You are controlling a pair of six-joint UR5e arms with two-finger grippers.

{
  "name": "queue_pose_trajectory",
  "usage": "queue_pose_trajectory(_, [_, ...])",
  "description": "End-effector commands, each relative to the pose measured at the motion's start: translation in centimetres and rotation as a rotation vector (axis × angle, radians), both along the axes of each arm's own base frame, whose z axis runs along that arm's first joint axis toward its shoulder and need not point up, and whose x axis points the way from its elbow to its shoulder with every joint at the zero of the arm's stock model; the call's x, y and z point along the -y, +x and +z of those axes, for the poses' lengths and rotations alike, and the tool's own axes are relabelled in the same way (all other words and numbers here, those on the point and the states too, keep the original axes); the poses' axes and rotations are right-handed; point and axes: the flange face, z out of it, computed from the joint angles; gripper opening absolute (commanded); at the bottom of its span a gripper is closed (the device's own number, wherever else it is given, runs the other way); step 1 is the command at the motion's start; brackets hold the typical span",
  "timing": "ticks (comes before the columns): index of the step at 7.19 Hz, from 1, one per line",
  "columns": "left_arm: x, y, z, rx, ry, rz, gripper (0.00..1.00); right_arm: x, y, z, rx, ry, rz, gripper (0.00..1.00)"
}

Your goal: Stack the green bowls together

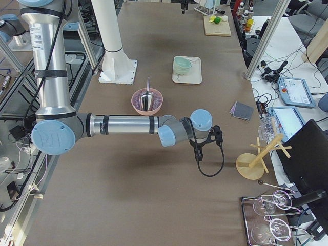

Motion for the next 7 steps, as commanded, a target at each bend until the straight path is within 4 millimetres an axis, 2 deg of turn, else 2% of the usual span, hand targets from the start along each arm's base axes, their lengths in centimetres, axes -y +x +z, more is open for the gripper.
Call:
queue_pose_trajectory(1, [-0.9, -8.4, 4.0, 0.051, -0.011, 0.051, 0.98, -0.3, 3.1, 4.3, -0.054, 0.034, -0.037, 1.0])
queue_pose_trajectory(2, [-1.5, -11.5, 5.3, 0.069, -0.067, 0.071, 0.98, 0.2, 2.9, 4.0, -0.048, 0.036, -0.039, 1.0])
queue_pose_trajectory(3, [-3.0, -15.1, 7.5, 0.073, -0.074, 0.098, 0.98, 1.5, 2.6, 3.5, -0.046, 0.04, -0.042, 1.0])
queue_pose_trajectory(4, [-5.3, -16.5, 10.7, 0.069, -0.032, 0.168, 0.98, 3.2, 2.4, 2.7, -0.044, 0.03, -0.043, 1.0])
queue_pose_trajectory(5, [-7.4, -16.8, 12.6, 0.071, -0.044, 0.179, 0.98, 3.9, 2.3, 2.2, -0.043, 0.016, -0.044, 1.0])
queue_pose_trajectory(7, [-8.0, -16.8, 13.8, 0.065, -0.065, 0.175, 0.98, 3.7, 2.7, 1.7, -0.001, -0.003, -0.042, 1.0])
